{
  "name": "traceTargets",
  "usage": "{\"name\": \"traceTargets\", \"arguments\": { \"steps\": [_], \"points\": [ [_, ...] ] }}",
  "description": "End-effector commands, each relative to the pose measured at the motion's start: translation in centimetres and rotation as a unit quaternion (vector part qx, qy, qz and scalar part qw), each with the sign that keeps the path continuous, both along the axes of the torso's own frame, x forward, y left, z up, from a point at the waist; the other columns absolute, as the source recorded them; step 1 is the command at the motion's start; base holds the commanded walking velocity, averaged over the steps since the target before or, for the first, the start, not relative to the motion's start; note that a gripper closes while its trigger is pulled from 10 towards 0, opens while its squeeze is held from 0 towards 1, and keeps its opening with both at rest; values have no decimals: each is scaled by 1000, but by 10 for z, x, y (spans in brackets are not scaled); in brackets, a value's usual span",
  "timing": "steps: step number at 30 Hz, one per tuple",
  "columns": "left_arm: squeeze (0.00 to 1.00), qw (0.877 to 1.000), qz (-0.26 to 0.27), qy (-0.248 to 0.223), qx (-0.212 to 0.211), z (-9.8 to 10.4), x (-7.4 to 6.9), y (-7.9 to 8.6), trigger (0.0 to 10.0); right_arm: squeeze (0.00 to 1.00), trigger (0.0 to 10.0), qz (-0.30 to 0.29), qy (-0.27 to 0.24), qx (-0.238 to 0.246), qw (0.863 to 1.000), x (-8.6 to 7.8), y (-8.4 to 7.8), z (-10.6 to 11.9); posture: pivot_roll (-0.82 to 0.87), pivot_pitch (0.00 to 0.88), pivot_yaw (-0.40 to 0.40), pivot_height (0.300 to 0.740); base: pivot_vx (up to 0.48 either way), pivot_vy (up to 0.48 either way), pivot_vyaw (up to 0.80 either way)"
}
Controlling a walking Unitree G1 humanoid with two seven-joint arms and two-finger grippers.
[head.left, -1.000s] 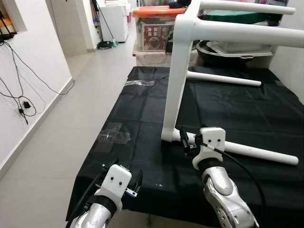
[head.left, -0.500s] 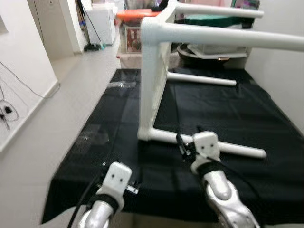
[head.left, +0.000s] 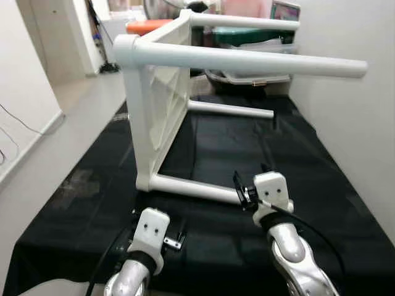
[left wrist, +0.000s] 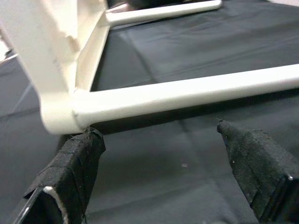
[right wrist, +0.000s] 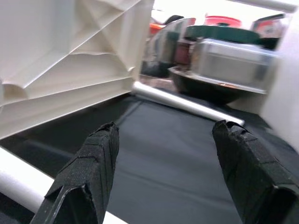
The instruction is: Building children table
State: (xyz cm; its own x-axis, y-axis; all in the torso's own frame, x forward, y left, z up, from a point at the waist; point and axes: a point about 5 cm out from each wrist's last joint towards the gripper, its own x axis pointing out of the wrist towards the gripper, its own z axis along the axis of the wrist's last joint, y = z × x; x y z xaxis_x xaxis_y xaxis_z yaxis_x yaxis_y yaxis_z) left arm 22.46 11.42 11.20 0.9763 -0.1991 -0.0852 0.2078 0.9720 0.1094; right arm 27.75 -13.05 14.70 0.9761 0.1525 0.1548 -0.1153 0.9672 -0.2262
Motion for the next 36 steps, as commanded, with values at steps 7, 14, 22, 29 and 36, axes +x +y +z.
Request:
{"name": "traceTargets", "arguments": {
  "steps": [7, 14, 22, 29, 36],
  "points": [
    [0, 1000, 26, 2, 5, -2, 2, 9, 10000, 0, 10000, 45, 0, -18, 999, -5, 24, -7, 69, 0, -18, 740, 0, 0, 0],
    [0, 999, 38, -14, 5, 4, 7, 12, 10000, 0, 10000, 54, 4, -52, 997, -6, 25, -10, 70, 0, -17, 740, 0, 0, 0],
    [0, 997, 66, -46, 15, 16, 17, 25, 10000, 0, 10000, 35, -59, -49, 996, 2, 14, 15, 67, 0, -15, 740, 0, 0, 0],
    [0, 995, 64, -73, 9, 29, 28, 33, 10000, 0, 10000, -10, -122, -104, 987, 10, 9, 39, 81, 0, -23, 740, 0, 0, 0],
    [0, 994, 41, -103, 4, 48, 49, 36, 10000, 0, 10000, -48, -188, -139, 971, 15, 12, 70, 106, 7, -22, 740, 0, 0, 0]
  ]
}}
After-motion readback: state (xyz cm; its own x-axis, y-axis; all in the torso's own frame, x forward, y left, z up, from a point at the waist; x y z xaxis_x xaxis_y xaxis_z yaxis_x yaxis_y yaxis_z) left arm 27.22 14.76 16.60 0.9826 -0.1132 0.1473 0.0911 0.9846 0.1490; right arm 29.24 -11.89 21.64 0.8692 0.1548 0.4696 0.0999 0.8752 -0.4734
